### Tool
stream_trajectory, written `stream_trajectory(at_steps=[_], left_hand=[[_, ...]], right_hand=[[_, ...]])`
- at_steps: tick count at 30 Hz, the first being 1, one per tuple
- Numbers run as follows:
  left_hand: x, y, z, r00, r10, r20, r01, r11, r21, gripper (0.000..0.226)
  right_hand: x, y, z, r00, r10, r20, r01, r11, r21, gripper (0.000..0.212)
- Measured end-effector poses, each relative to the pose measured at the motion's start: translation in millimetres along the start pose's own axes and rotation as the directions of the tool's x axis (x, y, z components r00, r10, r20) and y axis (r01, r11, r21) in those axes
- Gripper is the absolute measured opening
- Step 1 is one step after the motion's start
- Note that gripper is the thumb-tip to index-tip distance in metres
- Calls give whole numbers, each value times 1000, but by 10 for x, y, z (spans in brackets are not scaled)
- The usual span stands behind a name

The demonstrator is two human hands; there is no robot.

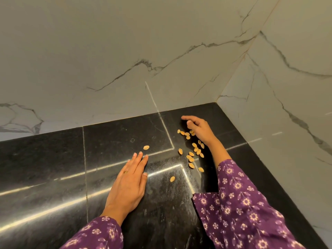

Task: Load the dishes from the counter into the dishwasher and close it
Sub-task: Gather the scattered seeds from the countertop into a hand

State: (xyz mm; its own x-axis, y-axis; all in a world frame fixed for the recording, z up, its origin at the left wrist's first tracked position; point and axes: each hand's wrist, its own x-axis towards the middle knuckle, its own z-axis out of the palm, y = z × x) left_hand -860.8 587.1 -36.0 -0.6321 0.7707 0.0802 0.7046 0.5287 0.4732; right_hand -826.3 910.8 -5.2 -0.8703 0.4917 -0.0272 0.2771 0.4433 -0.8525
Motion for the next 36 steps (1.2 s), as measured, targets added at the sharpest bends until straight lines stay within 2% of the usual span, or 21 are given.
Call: stream_trajectory(at_steps=[4, 8, 11, 13, 15, 16, 19, 21, 23, 26, 32, 34, 36], left_hand=[[4, 5, -14, 1000, 15, -2, -15, 1000, 26, 59], [7, 27, -47, 1000, 11, 6, -11, 999, 32, 57], [0, 45, -56, 1000, 9, 0, -9, 1000, 10, 59], [-6, 33, -48, 1000, 1, 2, -1, 1000, -23, 60], [-6, 34, -56, 1000, -7, 5, 7, 999, -44, 62], [-6, 37, -63, 1000, -9, 8, 9, 999, -48, 63], [-13, 65, -83, 1000, -14, 20, 15, 998, -63, 65], [-11, 70, -94, 1000, -19, 24, 21, 997, -72, 65], [-8, 71, -91, 999, -23, 23, 25, 996, -82, 65], [-11, 70, -77, 999, -29, 27, 31, 996, -88, 65], [-9, 37, -38, 1000, -9, 22, 11, 997, -76, 63], [-6, 31, -30, 1000, 4, 18, -3, 998, -70, 63], [-11, 20, -28, 1000, 11, 16, -10, 998, -69, 63]], right_hand=[[-237, -54, 160, 980, -113, 167, 125, 990, -68, 29], [-611, -140, 283, 922, -204, 330, 222, 975, -19, 24], [-857, -238, 385, 870, -223, 439, 229, 973, 40, 22], [-933, -333, 429, 846, -211, 490, 161, 976, 144, 21], [-876, -469, 468, 867, -219, 447, 142, 969, 200, 24], [-793, -540, 497, 894, -220, 390, 164, 971, 172, 26], [-477, -706, 663, 922, -267, 281, 293, 955, -52, 32], [-322, -738, 836, 899, -290, 327, 355, 921, -160, 35], [-291, -691, 984, 868, -277, 412, 380, 905, -193, 37], [-454, -570, 995, 821, -306, 483, 429, 888, -166, 35], [-1155, -371, 602, 813, -311, 492, 424, 896, -133, 28], [-1395, -360, 455, 861, -311, 402, 385, 915, -116, 28], [-1586, -333, 296, 946, -287, 149, 301, 950, -79, 33]])
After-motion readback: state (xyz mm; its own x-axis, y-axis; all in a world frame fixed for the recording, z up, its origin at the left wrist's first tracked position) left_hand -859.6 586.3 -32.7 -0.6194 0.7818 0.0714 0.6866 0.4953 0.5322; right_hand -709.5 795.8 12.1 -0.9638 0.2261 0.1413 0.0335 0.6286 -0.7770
